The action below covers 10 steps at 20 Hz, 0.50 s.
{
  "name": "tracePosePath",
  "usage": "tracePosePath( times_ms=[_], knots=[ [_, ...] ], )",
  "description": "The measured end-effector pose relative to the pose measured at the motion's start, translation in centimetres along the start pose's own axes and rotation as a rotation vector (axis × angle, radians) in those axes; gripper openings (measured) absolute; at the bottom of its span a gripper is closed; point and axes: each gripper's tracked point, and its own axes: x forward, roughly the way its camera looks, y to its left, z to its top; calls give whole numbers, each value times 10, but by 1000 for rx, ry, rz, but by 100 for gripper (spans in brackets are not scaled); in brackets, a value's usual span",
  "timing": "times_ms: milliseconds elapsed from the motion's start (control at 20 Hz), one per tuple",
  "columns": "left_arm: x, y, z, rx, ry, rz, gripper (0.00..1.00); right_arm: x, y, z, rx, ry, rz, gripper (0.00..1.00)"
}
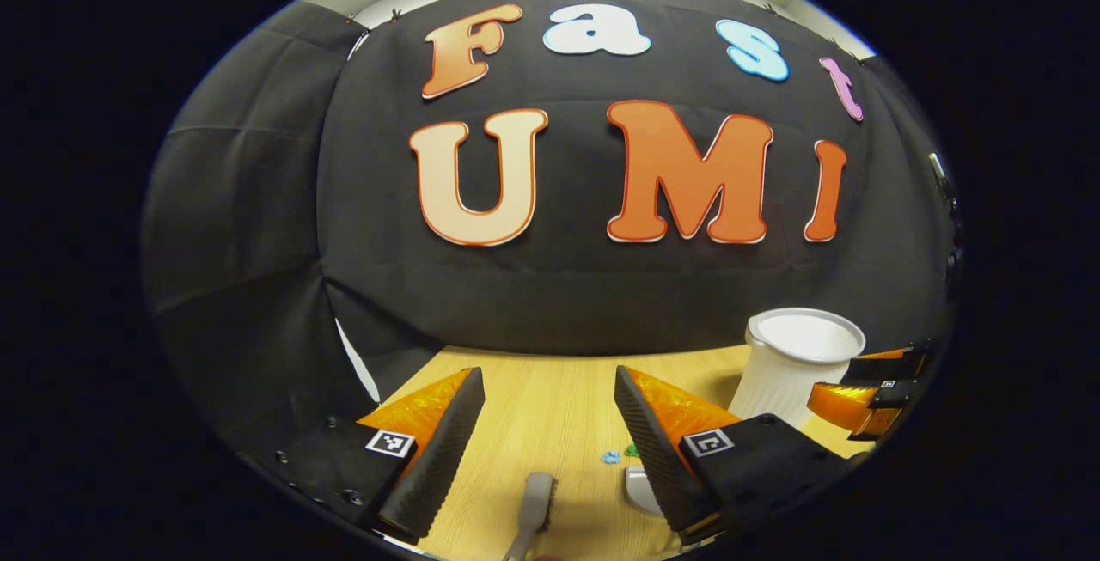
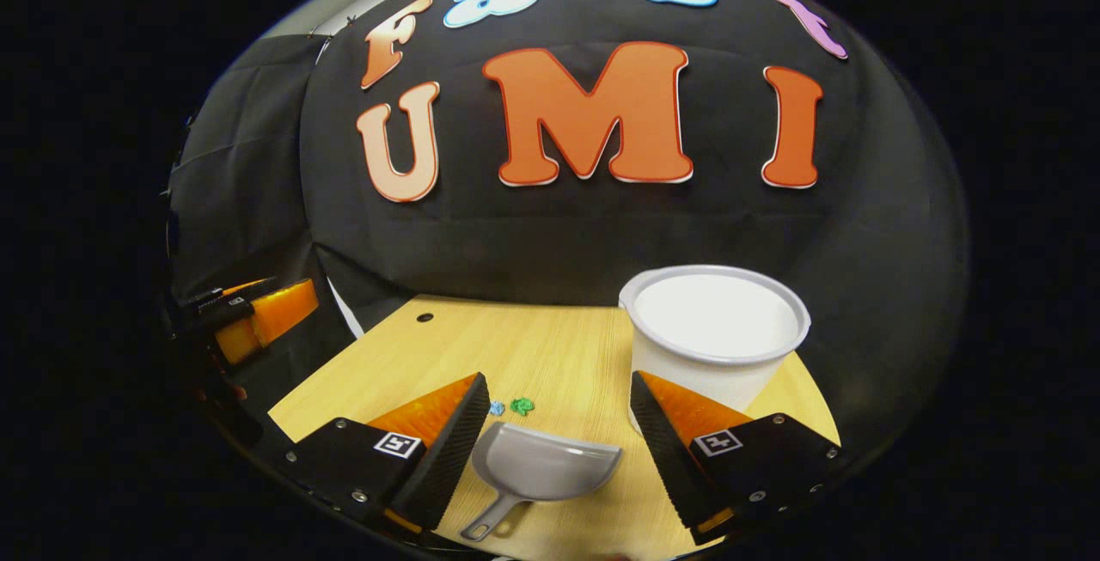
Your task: Pick up the small broom and dustpan from the desktop, sweep the trash into the dustpan with the broom, and then empty the trash into the garbage bin.
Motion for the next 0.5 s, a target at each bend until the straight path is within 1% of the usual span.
tracePosePath(
  times_ms=[150, 300, 500],
  knots=[
    [2, 1, -27, 9, 87, -18, 98, 10, 5, -20, 0, 81, 4, 99],
    [8, 4, -62, 15, 209, -45, 98, 21, 11, -47, 2, 174, 8, 99],
    [3, 9, -99, 18, 361, -60, 98, 25, 20, -80, 46, 299, 19, 99]
  ],
)
